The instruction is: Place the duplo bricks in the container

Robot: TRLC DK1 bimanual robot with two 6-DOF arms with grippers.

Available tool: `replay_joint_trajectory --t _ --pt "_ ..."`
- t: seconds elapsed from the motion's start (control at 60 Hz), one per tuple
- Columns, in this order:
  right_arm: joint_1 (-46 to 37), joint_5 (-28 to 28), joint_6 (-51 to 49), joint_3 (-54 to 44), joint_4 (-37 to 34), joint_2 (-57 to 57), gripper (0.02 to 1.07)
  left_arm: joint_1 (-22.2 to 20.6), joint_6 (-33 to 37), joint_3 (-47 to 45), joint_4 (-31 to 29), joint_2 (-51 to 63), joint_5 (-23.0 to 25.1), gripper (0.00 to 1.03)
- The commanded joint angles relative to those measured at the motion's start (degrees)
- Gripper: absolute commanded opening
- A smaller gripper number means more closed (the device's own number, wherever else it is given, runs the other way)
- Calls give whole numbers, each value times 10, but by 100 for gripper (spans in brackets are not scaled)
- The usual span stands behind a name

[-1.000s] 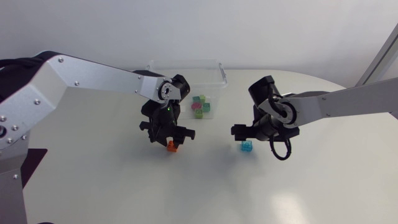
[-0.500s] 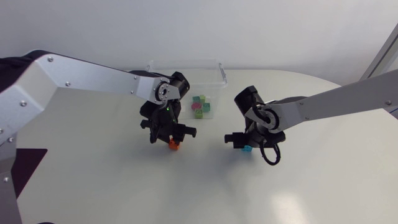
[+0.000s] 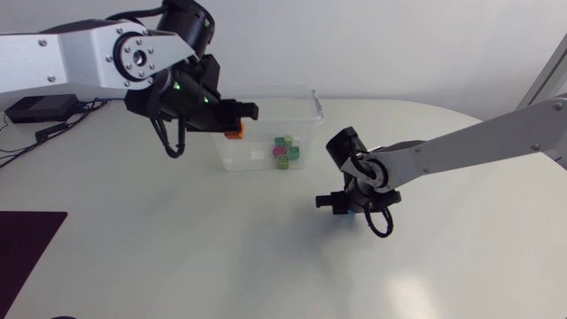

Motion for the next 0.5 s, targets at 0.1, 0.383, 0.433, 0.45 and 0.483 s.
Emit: replay_joint_trajectory --t 0.1,0.383,0.433,0.45,0.483 --pt "9 7 -14 -18 -9 -62 29 24 5 -9 60 -19 -9 19" --pt "29 16 -32 13 -64 -147 29 58 25 13 159 31 -9 19" --pt "34 16 -35 21 -70 -156 29 60 32 20 165 46 -9 20" --pt "37 16 -36 24 -71 -160 29 62 39 20 175 52 -9 22" --pt "41 16 -36 29 -74 -166 29 64 41 19 184 58 -9 23"
